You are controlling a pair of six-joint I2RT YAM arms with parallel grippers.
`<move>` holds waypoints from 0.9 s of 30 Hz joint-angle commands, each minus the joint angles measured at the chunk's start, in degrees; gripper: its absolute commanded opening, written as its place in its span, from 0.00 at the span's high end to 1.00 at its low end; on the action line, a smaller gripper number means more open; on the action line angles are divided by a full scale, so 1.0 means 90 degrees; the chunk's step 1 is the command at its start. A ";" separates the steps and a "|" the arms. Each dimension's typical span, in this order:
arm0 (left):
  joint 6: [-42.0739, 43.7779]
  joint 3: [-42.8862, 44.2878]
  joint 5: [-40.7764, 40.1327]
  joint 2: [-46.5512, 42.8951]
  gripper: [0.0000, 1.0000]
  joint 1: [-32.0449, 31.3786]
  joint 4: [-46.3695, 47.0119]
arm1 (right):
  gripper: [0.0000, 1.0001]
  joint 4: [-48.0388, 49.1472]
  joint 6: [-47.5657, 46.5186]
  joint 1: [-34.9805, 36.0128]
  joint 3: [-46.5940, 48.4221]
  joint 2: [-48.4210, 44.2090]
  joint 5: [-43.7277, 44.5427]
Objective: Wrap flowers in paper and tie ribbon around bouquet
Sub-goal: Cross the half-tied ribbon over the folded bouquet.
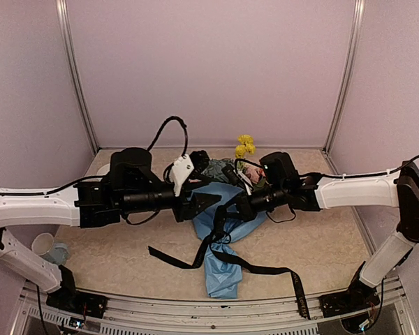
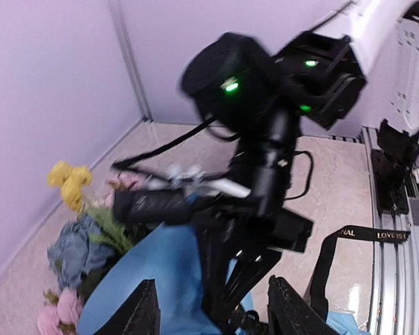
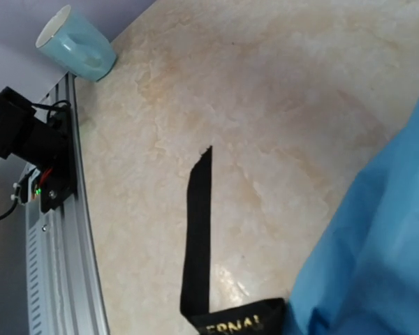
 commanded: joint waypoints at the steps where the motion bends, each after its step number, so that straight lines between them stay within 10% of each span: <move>1: -0.1629 -0.1492 0.0229 -0.0500 0.43 0.0523 0.0818 | 1.00 0.0520 0.0348 0.0118 0.0096 -0.0102 0.0226; 4: -0.1491 -0.2282 -0.0055 -0.0571 0.25 0.0428 0.1618 | 1.00 0.0757 0.0533 0.0249 0.0090 -0.0097 0.0260; 15: -0.0907 -0.1932 0.0355 0.0732 0.23 0.0535 0.2494 | 1.00 0.0978 0.0688 0.0556 0.0059 -0.0091 0.0547; 27: -0.1050 -0.1747 0.1373 0.1084 0.86 0.0892 0.2735 | 1.00 0.1013 0.0589 0.0569 0.0139 -0.0006 0.0403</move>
